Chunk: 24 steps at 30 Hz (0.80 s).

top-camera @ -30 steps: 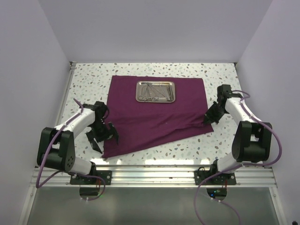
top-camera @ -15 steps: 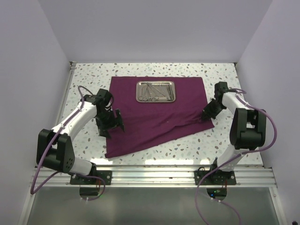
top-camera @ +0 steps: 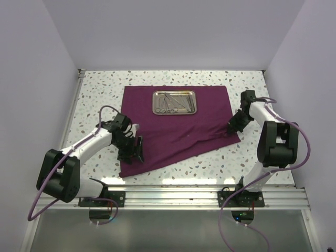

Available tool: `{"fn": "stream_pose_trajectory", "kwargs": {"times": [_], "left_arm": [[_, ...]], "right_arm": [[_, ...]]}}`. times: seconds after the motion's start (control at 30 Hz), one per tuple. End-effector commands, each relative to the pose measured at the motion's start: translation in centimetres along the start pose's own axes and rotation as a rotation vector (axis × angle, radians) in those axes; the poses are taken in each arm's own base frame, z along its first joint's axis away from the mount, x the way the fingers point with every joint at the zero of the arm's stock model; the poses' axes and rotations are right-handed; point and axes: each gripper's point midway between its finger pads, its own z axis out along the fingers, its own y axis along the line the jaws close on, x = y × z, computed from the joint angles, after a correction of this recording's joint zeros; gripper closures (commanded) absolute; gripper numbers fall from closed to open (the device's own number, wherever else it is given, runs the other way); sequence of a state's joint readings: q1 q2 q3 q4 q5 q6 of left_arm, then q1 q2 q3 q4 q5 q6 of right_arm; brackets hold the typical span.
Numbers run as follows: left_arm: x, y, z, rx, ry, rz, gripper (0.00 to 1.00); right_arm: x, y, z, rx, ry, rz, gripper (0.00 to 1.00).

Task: Open and lay out the surgical kit
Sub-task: Smooth out the surgical kit at the center of the board.

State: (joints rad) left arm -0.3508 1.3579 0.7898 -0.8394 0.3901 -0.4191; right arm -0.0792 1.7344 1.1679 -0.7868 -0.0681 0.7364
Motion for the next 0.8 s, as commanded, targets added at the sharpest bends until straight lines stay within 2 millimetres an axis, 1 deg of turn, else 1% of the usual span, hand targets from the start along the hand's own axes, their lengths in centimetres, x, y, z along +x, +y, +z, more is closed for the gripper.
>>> {"fn": "stream_pose_trajectory", "kwargs": {"times": [0.0,0.03,0.1,0.13,0.17,0.23,0.33,0.37,0.4,0.43,0.47,0.5,0.53,0.57,0.6,0.63,0.67,0.7,0.73,0.77], "left_arm": [[-0.6,-1.1,0.3,0.068,-0.055,0.124,0.3],[-0.3,-1.0,0.5,0.063,-0.048,0.126,0.3],[0.2,-0.4,0.9,0.053,-0.035,0.125,0.35],[0.4,-0.3,1.1,0.055,-0.029,0.124,0.39],[0.7,-0.2,1.2,0.059,-0.021,0.124,0.46],[0.8,-0.2,1.2,0.058,-0.017,0.122,0.52],[0.8,-0.3,1.3,0.064,-0.011,0.122,0.77],[1.0,-0.4,1.3,0.07,-0.005,0.122,0.9],[0.9,-0.6,1.2,0.077,-0.001,0.121,1.0],[0.9,-0.7,1.0,0.078,-0.001,0.124,1.0],[0.4,-1.3,0.3,0.087,-0.011,0.131,1.0],[0.1,-1.7,-0.2,0.095,-0.02,0.139,1.0],[-1.5,-2.8,-1.6,0.101,-0.073,0.163,1.0],[-1.8,-2.8,-2.3,0.077,-0.081,0.162,1.0],[-2.9,-2.4,-3.0,0.021,-0.119,0.166,1.0],[-3.8,-2.3,-3.6,-0.011,-0.139,0.165,1.0],[-5.7,-2.4,-5.2,-0.064,-0.203,0.175,1.0],[-6.8,-2.4,-5.6,-0.095,-0.217,0.174,1.0],[-7.9,-2.4,-6.2,-0.122,-0.243,0.178,1.0],[-9.8,-3.4,-8.1,-0.133,-0.305,0.193,1.0]], "right_arm": [[-1.5,-0.1,-1.0,0.022,-0.051,-0.022,1.0],[-1.5,-0.1,-1.1,0.026,-0.052,-0.027,1.0],[-1.6,-0.2,-1.3,0.034,-0.057,-0.03,1.0],[-1.6,-0.3,-1.3,0.037,-0.056,-0.031,1.0],[-1.7,-0.3,-1.4,0.039,-0.058,-0.032,1.0],[-1.7,-0.3,-1.4,0.044,-0.053,-0.037,1.0],[-1.8,-0.6,-1.7,0.057,-0.06,-0.046,1.0],[-1.8,-0.7,-1.9,0.057,-0.066,-0.047,1.0],[-1.7,-0.8,-2.2,0.06,-0.062,-0.053,1.0],[-1.6,-0.8,-2.5,0.06,-0.064,-0.058,1.0],[-1.6,-0.9,-2.9,0.058,-0.068,-0.058,1.0],[-1.6,-0.9,-3.7,0.05,-0.075,-0.066,1.0],[-1.7,-0.7,-4.3,0.04,-0.085,-0.064,1.0],[-1.7,-0.6,-4.8,0.03,-0.09,-0.065,1.0],[-1.7,-0.3,-5.4,0.016,-0.095,-0.062,1.0],[-2.3,0.2,-6.2,-0.005,-0.119,-0.057,1.0],[-2.2,0.9,-6.8,-0.033,-0.112,-0.052,1.0],[-2.8,1.8,-7.8,-0.055,-0.123,-0.048,1.0],[-3.1,2.2,-8.1,-0.063,-0.119,-0.042,1.0],[-3.4,2.7,-8.5,-0.072,-0.121,-0.041,1.0]]}}
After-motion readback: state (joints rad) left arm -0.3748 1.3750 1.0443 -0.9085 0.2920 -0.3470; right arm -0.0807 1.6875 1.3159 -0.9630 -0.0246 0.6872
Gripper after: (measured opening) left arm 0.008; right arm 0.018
